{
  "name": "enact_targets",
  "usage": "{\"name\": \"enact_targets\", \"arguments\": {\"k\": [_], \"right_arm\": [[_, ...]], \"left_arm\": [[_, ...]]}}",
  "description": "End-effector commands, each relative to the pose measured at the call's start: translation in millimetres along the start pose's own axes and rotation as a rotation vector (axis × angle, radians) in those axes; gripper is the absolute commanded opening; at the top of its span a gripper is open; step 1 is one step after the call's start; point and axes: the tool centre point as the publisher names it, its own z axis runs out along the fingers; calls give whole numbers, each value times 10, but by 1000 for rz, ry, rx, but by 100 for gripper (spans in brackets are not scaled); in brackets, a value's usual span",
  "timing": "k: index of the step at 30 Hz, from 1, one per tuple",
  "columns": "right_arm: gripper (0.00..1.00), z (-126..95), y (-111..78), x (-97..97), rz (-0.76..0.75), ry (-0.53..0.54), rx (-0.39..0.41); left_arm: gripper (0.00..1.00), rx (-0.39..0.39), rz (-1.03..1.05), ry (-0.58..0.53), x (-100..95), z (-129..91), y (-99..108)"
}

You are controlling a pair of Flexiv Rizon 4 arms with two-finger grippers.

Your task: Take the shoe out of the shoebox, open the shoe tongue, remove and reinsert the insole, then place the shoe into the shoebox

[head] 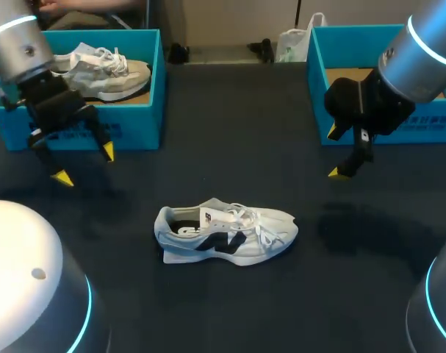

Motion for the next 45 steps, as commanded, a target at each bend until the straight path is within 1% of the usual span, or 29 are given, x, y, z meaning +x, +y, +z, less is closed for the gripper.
{"name": "enact_targets", "arguments": {"k": [1, 4, 10, 13, 16, 19, 22, 25, 28, 34, 45], "right_arm": [[100, 12, 4, 2, 1, -1, 2], [100, 12, 4, 2, 1, -1, 2], [100, 12, 4, 2, 1, -1, 2], [100, 12, 4, 2, 1, -1, 2], [100, 12, 4, 2, 1, -1, 2], [100, 12, 4, 2, 1, -1, 2], [100, 12, 4, 2, 1, -1, 2], [100, 12, 4, 2, 1, -1, 2], [100, 12, 4, 2, 1, -1, 2], [100, 12, 4, 2, 1, -1, 2], [100, 12, 4, 2, 1, -1, 2]], "left_arm": [[100, 90, -31, -88, 142, 16, 108], [100, 125, -54, -129, 196, 20, 167], [100, 248, -148, -186, 295, 72, 335], [100, 274, -163, -233, 346, 98, 393], [100, 309, -167, -293, 398, 65, 434], [100, 359, -171, -351, 457, 11, 478], [100, 405, -190, -377, 516, 12, 510], [100, 429, -210, -385, 572, 73, 543], [100, 435, -211, -412, 640, 148, 565], [100, 501, -234, -444, 768, 213, 599], [100, 501, -234, -444, 768, 213, 599]]}}
